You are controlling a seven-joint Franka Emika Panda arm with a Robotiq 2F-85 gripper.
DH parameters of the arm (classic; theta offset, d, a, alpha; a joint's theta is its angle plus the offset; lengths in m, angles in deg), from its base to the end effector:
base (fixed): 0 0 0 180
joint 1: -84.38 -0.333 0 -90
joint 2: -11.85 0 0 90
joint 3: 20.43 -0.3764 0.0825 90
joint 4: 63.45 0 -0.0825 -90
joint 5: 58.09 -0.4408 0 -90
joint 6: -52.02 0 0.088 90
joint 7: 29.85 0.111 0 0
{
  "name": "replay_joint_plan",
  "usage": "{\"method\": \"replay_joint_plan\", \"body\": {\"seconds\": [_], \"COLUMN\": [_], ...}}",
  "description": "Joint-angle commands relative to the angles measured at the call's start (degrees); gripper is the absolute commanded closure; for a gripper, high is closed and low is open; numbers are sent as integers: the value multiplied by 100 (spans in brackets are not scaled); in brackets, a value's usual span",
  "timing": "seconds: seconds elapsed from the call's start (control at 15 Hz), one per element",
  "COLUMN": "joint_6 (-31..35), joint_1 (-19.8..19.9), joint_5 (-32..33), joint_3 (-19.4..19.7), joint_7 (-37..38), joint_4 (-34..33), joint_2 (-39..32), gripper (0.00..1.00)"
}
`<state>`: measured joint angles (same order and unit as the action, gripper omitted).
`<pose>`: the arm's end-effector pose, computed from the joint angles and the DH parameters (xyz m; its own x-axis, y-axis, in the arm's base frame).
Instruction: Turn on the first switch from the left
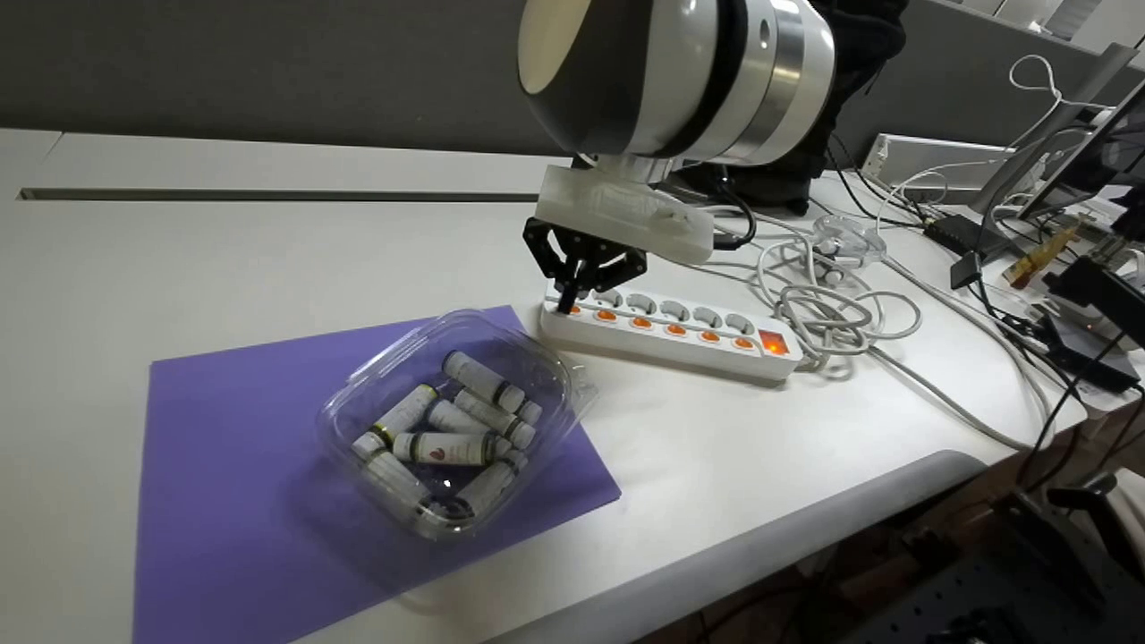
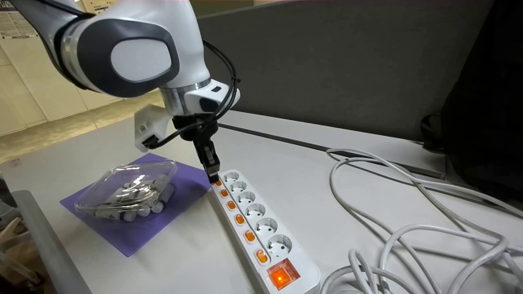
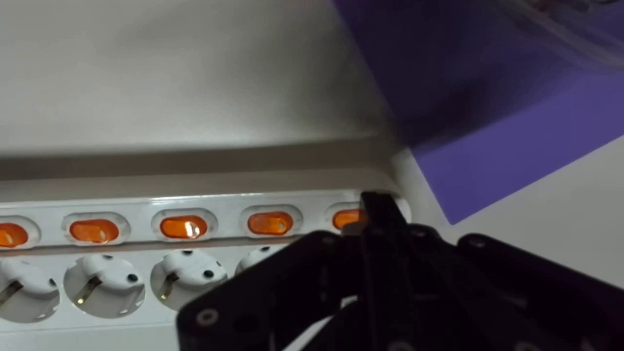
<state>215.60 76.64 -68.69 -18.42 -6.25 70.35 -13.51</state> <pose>0.5634 0.0459 0.1513 0.8836 -0.4659 0.0476 -0.4618 -0.8837 -0.0761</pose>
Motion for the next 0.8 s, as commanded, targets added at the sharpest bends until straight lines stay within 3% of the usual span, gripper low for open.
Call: {"method": "replay_joint_plan", "body": {"seconds": [0.0,0.73], "joint_6": [-102,-955], "joint_1": [3,48], "joint_5": [-44,-327], "joint_3": [60,64], "joint_7": [76,394], "joint_4": [-178,-532], "joint_2": [-284,-472], "gripper": [100,100]}}
